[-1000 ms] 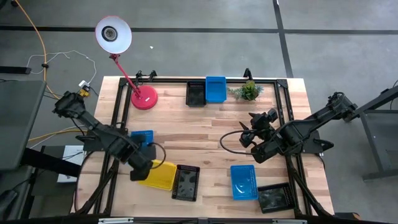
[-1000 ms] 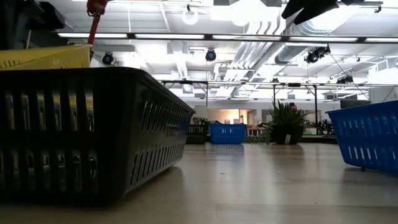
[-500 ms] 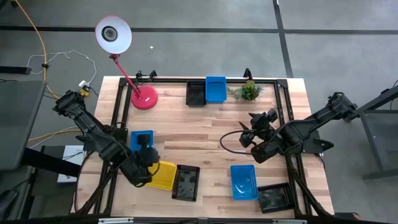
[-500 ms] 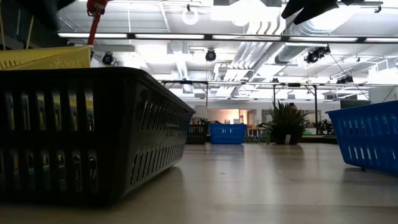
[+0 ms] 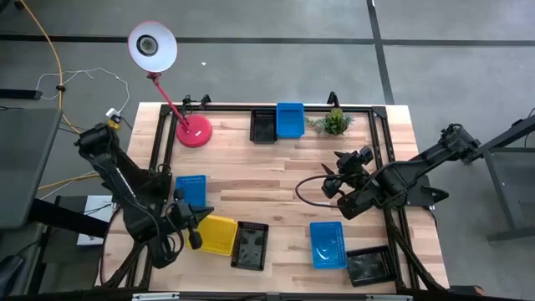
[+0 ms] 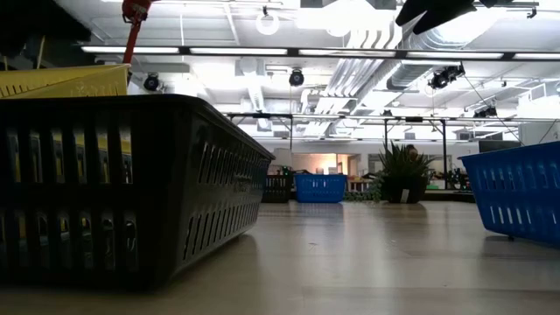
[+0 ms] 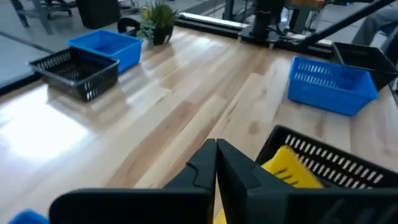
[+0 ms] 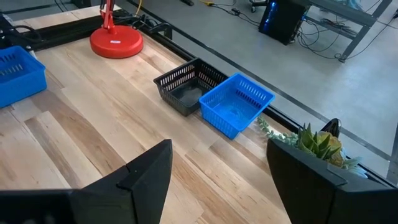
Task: Stack baskets by color
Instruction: Stack the right yellow bin on the left stacked yellow bins
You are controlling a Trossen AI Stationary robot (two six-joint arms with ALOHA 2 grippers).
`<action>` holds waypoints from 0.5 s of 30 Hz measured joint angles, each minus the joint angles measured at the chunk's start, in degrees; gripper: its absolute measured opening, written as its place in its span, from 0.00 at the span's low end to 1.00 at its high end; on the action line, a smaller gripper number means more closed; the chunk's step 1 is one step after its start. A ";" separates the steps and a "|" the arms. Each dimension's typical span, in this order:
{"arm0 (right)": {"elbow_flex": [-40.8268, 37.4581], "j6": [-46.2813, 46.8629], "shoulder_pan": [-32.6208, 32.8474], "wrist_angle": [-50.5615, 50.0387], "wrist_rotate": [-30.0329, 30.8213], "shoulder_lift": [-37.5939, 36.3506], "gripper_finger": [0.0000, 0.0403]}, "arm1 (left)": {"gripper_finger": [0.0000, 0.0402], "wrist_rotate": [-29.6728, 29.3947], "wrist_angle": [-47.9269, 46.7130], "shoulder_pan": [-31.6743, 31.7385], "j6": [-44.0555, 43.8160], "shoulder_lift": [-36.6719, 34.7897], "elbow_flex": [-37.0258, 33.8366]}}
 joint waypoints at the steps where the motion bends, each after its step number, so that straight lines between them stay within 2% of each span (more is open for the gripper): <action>1: 0.00 0.00 0.00 -0.04 -0.02 0.02 0.62 | 0.00 -0.12 0.07 -0.10 -1.38 0.52 -0.64; 5: 0.00 0.00 -0.01 0.09 0.14 0.02 0.62 | 0.00 -0.22 1.54 -0.18 -2.94 2.68 -1.52; 15: 0.00 0.00 0.00 0.83 0.46 0.00 0.62 | 0.00 -0.46 7.89 0.69 -0.06 8.49 -1.70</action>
